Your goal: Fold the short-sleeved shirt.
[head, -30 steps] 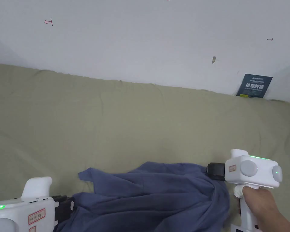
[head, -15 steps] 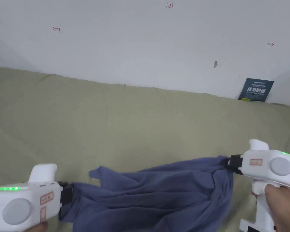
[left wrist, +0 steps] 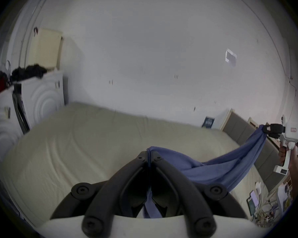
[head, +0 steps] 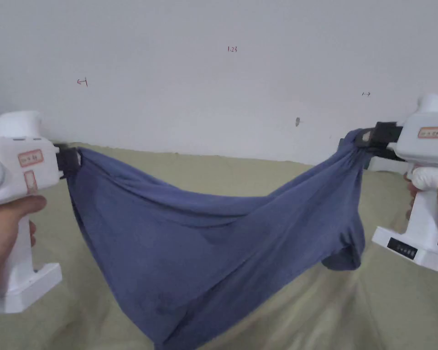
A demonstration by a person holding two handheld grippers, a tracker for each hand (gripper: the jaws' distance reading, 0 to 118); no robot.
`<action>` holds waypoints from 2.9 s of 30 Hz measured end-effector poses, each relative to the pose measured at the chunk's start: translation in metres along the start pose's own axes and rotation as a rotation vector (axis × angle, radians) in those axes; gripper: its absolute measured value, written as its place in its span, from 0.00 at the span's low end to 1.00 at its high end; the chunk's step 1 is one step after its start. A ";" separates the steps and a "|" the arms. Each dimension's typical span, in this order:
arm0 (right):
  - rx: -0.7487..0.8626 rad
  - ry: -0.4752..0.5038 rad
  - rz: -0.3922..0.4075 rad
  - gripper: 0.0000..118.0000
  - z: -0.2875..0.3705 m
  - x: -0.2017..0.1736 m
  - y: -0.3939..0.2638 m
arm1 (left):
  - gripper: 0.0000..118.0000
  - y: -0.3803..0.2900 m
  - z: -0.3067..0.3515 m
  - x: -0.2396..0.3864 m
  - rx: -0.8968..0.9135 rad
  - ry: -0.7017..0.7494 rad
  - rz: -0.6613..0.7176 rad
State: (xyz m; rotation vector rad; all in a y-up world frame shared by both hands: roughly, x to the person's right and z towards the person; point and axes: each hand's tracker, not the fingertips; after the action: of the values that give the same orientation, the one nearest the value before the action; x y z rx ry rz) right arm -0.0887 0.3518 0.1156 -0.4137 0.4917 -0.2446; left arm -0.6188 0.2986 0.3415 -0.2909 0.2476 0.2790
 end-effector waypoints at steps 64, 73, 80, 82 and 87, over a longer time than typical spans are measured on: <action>-0.223 -0.081 0.002 0.03 0.085 0.057 -0.256 | 0.00 -0.192 0.095 -0.042 -0.272 -0.002 -0.120; -0.396 -0.163 -0.009 0.03 0.134 0.073 -0.395 | 0.00 -0.326 0.109 -0.085 -0.542 0.151 -0.086; -0.286 -0.194 -0.007 0.98 0.150 0.067 -0.375 | 1.00 -0.286 0.153 -0.067 -0.327 0.086 0.016; -0.165 -0.148 0.007 1.00 0.179 0.043 -0.361 | 0.99 -0.283 0.173 -0.075 -0.241 0.088 -0.059; -0.044 -0.077 0.156 1.00 0.234 -0.014 -0.350 | 0.96 -0.273 0.254 -0.020 -0.078 0.093 -0.182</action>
State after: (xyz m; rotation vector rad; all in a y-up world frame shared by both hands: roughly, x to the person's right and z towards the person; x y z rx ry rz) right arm -0.0275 0.1211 0.4623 -0.4240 0.4519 -0.0671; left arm -0.5042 0.1222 0.6500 -0.4014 0.3000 0.0958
